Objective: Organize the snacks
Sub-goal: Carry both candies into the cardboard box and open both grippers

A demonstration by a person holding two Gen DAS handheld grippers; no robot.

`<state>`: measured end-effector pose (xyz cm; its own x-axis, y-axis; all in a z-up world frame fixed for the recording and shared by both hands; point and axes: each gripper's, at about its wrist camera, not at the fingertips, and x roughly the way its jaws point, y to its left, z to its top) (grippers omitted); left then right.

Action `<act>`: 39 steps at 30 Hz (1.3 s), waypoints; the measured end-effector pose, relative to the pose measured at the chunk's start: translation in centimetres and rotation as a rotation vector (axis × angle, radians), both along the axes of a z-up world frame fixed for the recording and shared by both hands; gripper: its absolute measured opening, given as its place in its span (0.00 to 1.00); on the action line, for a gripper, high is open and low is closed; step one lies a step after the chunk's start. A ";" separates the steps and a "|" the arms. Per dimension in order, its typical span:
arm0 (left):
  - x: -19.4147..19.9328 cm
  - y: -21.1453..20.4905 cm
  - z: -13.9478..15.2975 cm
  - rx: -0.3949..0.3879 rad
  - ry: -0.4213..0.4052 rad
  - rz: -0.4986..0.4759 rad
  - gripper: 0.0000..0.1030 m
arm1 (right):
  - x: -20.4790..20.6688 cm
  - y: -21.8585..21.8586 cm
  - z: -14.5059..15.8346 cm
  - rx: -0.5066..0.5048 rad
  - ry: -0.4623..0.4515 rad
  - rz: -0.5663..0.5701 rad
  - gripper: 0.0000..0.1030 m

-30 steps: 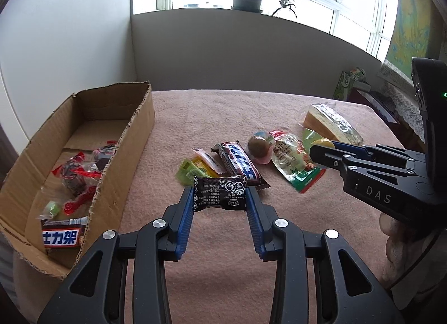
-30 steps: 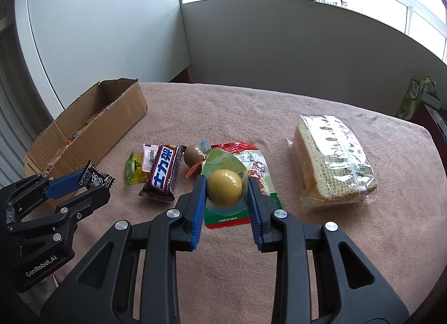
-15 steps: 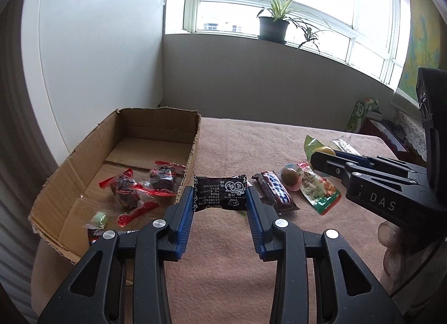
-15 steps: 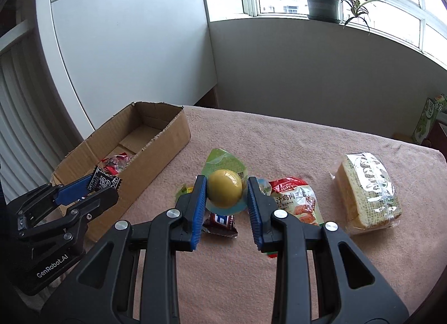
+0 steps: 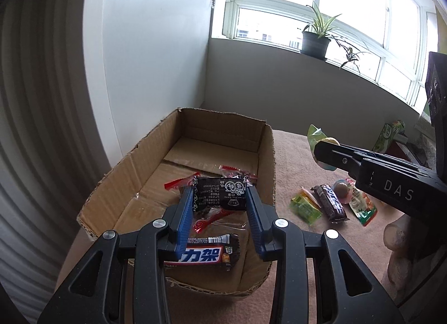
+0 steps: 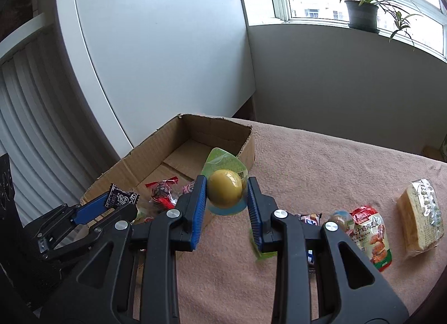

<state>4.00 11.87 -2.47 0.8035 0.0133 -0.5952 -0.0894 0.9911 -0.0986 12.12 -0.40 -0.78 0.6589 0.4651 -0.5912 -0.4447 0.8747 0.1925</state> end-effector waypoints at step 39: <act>-0.3 4.3 -1.1 -0.007 0.013 0.100 0.53 | 0.1 4.8 -0.5 -0.037 -0.060 0.015 0.83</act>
